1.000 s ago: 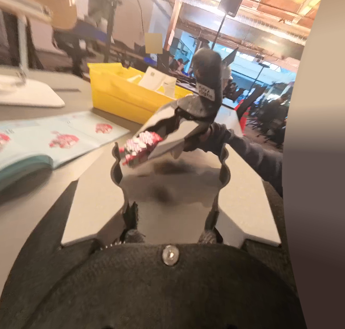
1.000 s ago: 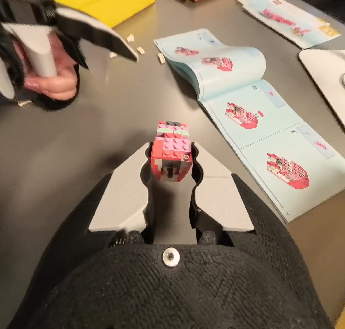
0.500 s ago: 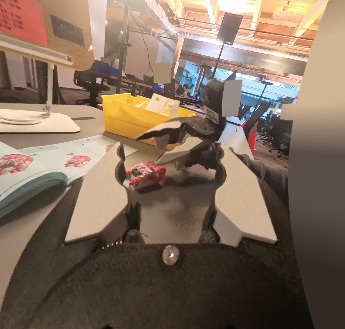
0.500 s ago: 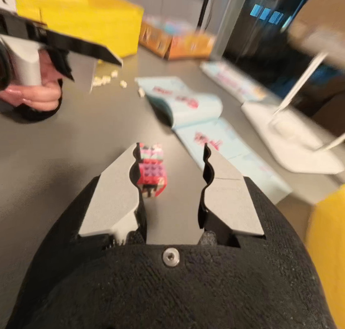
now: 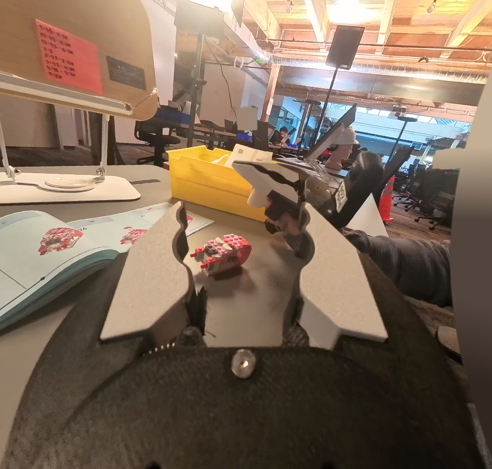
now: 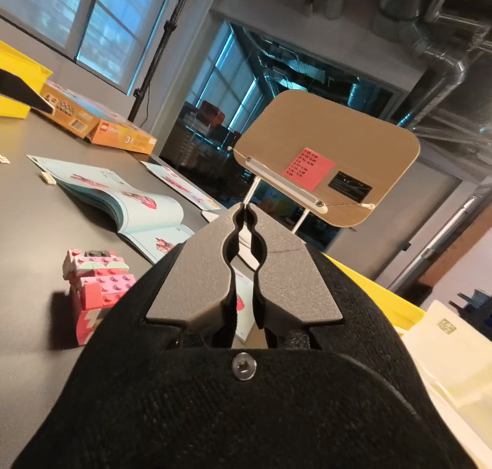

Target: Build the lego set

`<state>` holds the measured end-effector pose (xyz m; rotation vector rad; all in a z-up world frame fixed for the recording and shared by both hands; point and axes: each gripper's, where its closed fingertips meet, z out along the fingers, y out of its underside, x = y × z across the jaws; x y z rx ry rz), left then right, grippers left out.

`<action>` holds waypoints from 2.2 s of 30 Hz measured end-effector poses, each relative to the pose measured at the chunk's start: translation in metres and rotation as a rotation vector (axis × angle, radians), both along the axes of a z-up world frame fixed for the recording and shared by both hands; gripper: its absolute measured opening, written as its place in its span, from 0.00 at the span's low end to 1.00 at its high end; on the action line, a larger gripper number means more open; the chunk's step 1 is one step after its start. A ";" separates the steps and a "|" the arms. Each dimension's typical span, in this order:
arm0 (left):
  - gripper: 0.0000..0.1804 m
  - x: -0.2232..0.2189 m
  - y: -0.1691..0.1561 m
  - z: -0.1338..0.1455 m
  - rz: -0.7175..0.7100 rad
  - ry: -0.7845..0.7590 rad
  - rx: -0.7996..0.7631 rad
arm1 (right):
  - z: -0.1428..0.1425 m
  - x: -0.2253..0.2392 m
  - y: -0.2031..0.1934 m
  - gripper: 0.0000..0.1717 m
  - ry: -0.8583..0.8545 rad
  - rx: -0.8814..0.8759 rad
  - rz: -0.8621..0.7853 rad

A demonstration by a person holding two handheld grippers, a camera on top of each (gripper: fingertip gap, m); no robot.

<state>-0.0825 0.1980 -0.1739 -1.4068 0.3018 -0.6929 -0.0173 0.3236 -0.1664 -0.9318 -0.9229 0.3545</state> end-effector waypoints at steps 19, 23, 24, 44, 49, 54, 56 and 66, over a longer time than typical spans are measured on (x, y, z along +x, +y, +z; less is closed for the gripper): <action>0.44 0.007 -0.001 -0.002 -0.018 0.016 -0.007 | -0.002 0.004 0.004 0.00 -0.021 0.011 -0.032; 0.43 0.007 -0.007 0.025 0.050 0.079 0.019 | -0.004 0.003 0.006 0.00 -0.025 0.008 -0.038; 0.41 0.005 -0.011 0.038 0.059 0.094 0.014 | -0.004 0.003 0.007 0.00 -0.024 0.003 -0.040; 0.11 -0.341 -0.064 -0.069 0.433 0.474 -1.183 | -0.003 0.004 0.010 0.00 0.009 -0.041 -0.024; 0.06 -0.356 -0.069 -0.090 0.373 0.677 -1.193 | -0.004 0.003 0.011 0.00 0.005 -0.046 -0.023; 0.04 -0.344 -0.069 -0.097 0.236 0.766 -1.150 | -0.007 0.001 0.011 0.00 -0.003 -0.057 -0.014; 0.04 -0.348 -0.068 -0.100 0.253 0.805 -1.155 | -0.007 0.000 0.011 0.00 -0.007 -0.059 -0.011; 0.10 -0.352 -0.067 -0.116 0.243 0.848 -1.195 | -0.009 -0.006 0.003 0.00 -0.026 -0.039 0.032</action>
